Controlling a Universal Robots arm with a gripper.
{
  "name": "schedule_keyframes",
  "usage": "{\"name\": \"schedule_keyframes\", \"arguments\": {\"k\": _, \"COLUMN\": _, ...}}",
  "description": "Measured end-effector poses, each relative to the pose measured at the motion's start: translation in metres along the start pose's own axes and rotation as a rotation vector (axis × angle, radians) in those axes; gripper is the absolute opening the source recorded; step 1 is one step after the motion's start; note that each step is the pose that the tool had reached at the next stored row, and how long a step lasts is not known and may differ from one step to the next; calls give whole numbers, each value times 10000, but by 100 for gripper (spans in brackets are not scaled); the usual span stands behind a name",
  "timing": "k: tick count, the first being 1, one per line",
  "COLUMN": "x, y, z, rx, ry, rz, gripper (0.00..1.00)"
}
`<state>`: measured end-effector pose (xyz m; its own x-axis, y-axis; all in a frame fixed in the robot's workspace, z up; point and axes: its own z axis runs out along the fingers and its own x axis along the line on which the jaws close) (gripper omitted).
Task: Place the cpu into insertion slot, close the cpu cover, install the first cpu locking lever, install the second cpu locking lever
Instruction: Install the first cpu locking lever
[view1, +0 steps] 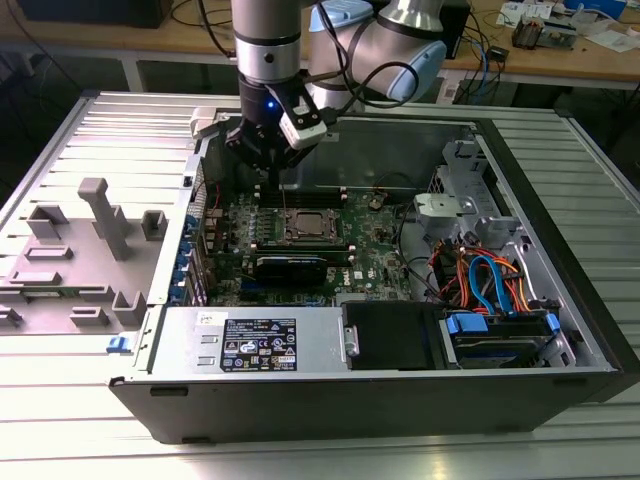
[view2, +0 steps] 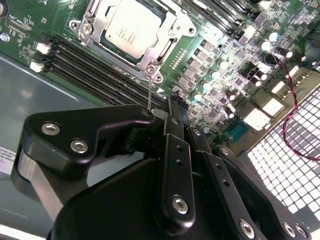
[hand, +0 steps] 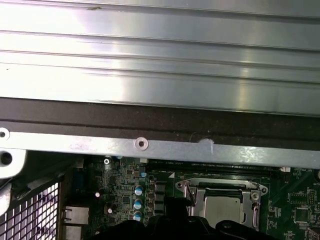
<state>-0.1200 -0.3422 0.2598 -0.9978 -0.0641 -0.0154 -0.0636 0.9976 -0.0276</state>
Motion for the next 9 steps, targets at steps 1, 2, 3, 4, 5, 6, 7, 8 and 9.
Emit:
{"name": "schedule_keyframes", "arguments": {"k": 1, "x": -6, "y": 3, "z": 0, "rx": -1, "ry": 0, "rz": -2, "gripper": 11}}
{"name": "schedule_keyframes", "arguments": {"k": 2, "x": -18, "y": 5, "z": 1, "rx": -1, "ry": -1, "rz": 0, "gripper": 11}}
{"name": "schedule_keyframes", "arguments": {"k": 3, "x": -35, "y": 6, "z": 1, "rx": -1, "ry": -1, "rz": 0, "gripper": 11}}
{"name": "schedule_keyframes", "arguments": {"k": 4, "x": -56, "y": 7, "z": 1, "rx": 0, "ry": -1, "rz": 0, "gripper": 11}}
{"name": "schedule_keyframes", "arguments": {"k": 5, "x": -78, "y": 7, "z": 1, "rx": 0, "ry": 0, "rz": 0, "gripper": 11}}
{"name": "schedule_keyframes", "arguments": {"k": 6, "x": -98, "y": 8, "z": 1, "rx": 0, "ry": 0, "rz": 1, "gripper": 11}}
{"name": "schedule_keyframes", "arguments": {"k": 7, "x": -107, "y": 7, "z": 1, "rx": 0, "ry": 0, "rz": 1, "gripper": 11}}
{"name": "schedule_keyframes", "arguments": {"k": 8, "x": -116, "y": 7, "z": 2, "rx": 0, "ry": 0, "rz": 1, "gripper": 11}}
{"name": "schedule_keyframes", "arguments": {"k": 9, "x": -124, "y": 7, "z": 2, "rx": 0, "ry": 0, "rz": 1, "gripper": 11}}
